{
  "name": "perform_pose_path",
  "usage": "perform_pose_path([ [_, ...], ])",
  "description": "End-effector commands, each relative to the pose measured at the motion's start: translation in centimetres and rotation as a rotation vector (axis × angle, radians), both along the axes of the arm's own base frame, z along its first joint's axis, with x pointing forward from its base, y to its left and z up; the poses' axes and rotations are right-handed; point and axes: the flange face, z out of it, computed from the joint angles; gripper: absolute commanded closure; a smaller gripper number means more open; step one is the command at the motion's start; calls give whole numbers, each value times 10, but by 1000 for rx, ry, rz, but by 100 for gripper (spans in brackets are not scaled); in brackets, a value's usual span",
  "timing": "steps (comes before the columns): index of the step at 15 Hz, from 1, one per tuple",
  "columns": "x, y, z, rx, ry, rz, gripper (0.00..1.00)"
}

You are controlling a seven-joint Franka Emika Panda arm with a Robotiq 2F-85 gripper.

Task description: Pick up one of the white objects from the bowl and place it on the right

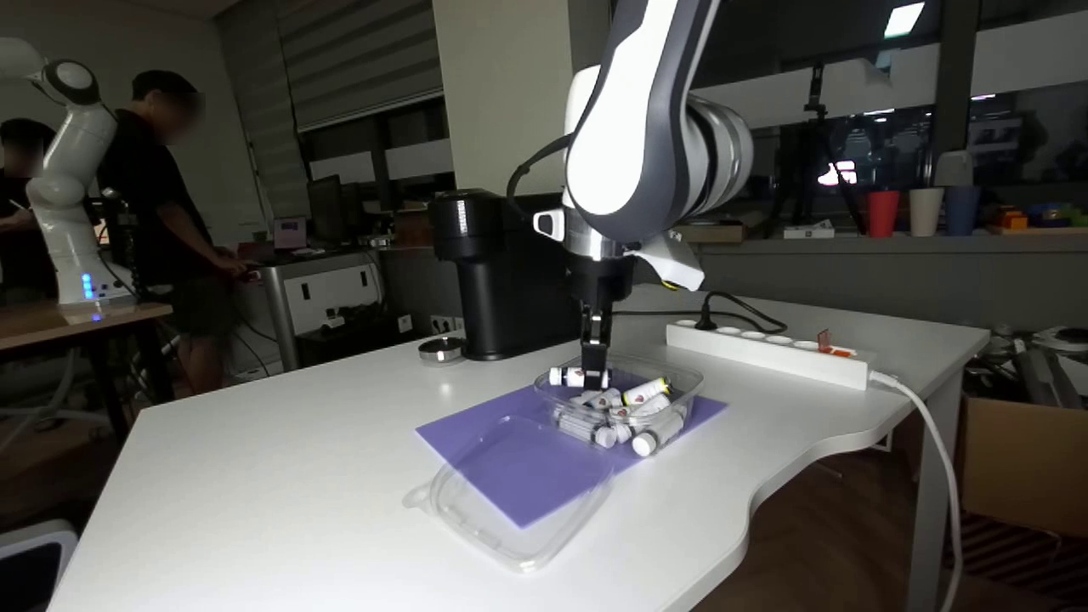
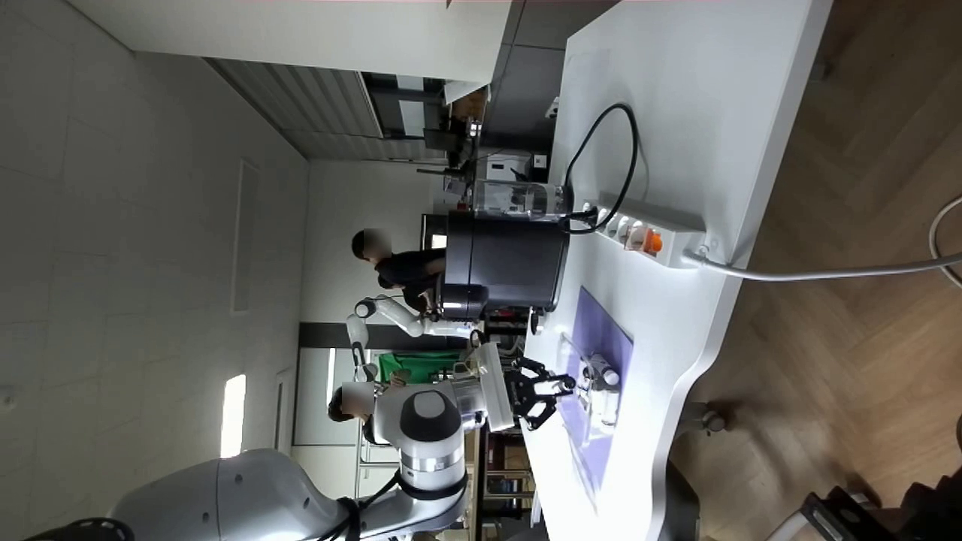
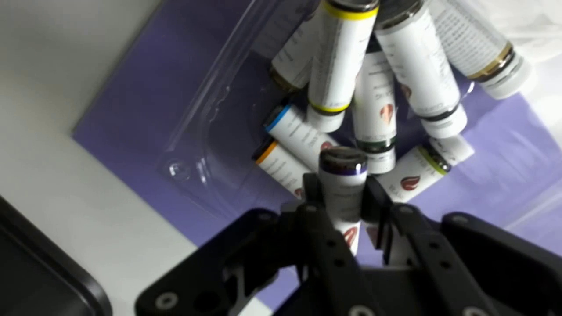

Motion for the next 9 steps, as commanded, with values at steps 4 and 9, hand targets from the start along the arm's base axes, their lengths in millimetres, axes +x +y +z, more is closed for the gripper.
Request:
perform_pose_path([
  [4, 28, -42, 54, 81, -80, -192, 93],
  [9, 51, -90, 60, 124, -104, -421, 93],
])
